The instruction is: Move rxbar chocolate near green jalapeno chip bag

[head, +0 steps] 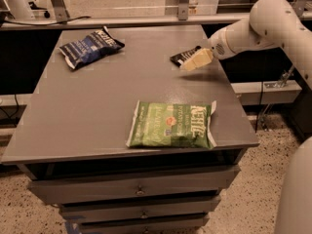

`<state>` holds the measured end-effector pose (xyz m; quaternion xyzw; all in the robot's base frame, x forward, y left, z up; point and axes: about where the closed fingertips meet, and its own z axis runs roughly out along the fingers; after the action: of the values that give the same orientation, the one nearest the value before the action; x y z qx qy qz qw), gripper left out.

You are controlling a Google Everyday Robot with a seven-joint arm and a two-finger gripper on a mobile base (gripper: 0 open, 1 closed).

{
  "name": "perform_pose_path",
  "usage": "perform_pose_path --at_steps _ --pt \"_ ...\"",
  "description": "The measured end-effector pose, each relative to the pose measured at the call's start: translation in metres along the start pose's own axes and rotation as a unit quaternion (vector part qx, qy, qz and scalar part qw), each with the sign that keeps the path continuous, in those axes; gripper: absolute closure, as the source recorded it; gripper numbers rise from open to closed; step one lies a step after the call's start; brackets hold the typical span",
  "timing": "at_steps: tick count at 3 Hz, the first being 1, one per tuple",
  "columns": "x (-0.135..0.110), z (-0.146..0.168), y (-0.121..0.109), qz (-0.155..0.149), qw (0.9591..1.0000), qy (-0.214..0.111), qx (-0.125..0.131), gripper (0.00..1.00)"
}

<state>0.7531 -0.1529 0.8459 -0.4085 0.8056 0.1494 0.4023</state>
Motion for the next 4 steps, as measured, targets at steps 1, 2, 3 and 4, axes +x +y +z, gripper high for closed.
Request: perform_pose_path --at_steps 1,2,3,4 --pt "0.0106 0.0043 -0.0141 0.009 0.9999 0.007 0.009 0.00" --pt "0.0178 0.0104 -0.0203 0.024 0.9995 0.021 0.007 0.18" --pt "0.0180 0.0121 -0.0212 0.033 0.9990 0.031 0.005 0.41" --pt "0.0181 0.0095 -0.0202 0.040 0.9984 0.040 0.003 0.64"
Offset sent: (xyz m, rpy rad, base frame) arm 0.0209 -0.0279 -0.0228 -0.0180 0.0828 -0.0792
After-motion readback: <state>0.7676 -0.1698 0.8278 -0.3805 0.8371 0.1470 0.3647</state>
